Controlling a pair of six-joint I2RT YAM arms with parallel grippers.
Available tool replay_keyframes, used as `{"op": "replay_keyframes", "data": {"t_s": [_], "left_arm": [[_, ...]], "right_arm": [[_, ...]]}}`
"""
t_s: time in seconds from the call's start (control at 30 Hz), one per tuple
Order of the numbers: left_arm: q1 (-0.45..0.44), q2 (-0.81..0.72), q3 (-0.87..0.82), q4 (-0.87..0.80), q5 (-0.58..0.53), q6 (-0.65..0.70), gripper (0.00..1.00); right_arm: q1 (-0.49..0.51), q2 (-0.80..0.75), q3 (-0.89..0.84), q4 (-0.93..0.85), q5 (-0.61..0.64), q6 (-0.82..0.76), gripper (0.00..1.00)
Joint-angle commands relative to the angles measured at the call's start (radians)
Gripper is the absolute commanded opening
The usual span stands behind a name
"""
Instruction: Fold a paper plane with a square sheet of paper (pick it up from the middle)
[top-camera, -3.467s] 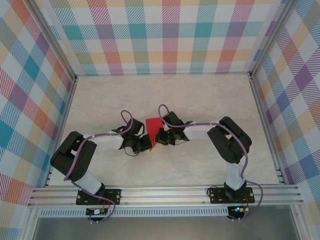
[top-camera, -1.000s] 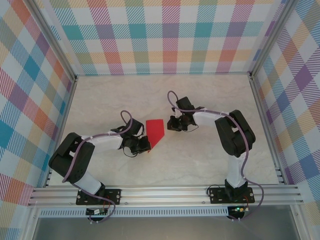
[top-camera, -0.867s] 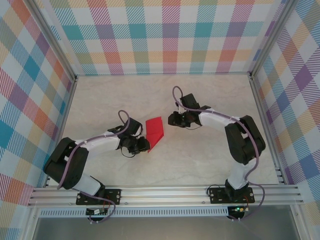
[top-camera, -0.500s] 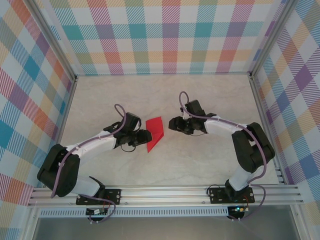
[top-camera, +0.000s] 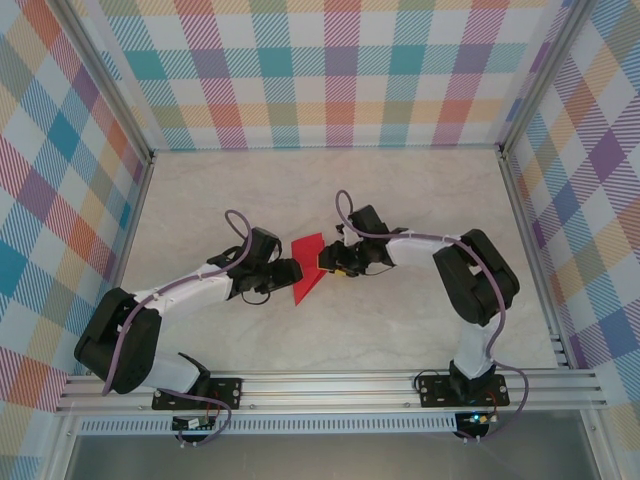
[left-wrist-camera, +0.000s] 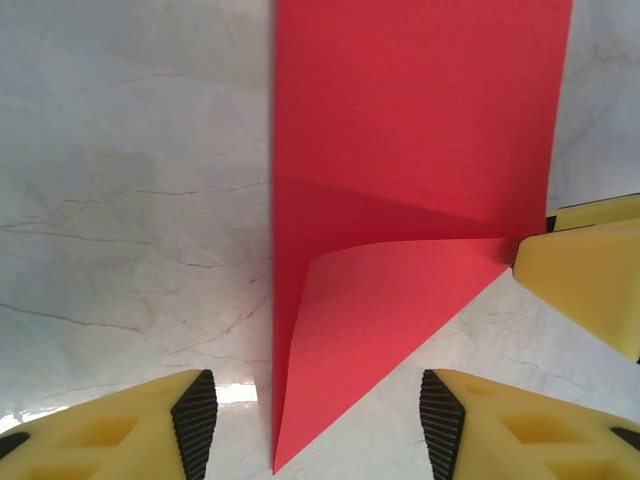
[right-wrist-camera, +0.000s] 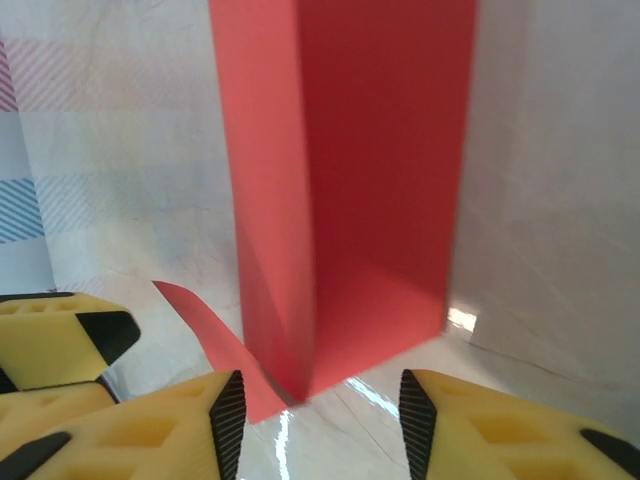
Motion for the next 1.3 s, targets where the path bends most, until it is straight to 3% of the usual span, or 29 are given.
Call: {"op": "replay_keyframes", "data": {"t_s": [0.0,0.2,0.33,0.47,0.73,1.03,1.23,1.27], "left_arm": [[0.002,-0.009,-0.016,0.008,-0.030,-0.015,0.62],[0.006,-0.033,-0.023,-0.013,-0.060,-0.014,0.67],[0.013,-0.049,-0.031,-0.016,-0.073,-0.011,0.71],[0.017,-0.063,-0.035,-0.010,-0.075,0.013,0.77],[0.017,-0.114,-0.047,0.089,-0.057,0.170,1.00],[0.004,-0.161,-0.066,0.262,0.033,0.328,0.99],[-0.031,-0.144,-0.081,0.374,0.040,0.451,0.90],[-0.036,-0.131,-0.078,0.376,0.051,0.489,0.83]], "right_arm": [[0.016,0.038,0.052,0.022,-0.055,-0.020,0.43],[0.034,0.095,0.103,0.027,-0.091,-0.018,0.29],[0.036,0.092,0.093,0.037,-0.070,0.006,0.13],[0.036,0.011,0.036,0.048,0.045,0.059,0.06],[0.036,-0.225,-0.112,-0.012,0.319,0.238,0.04],[0.037,-0.378,-0.124,-0.163,0.508,0.395,0.04],[0.040,-0.367,-0.126,-0.179,0.539,0.511,0.03],[0.040,-0.361,-0.133,-0.159,0.534,0.535,0.04]]}}
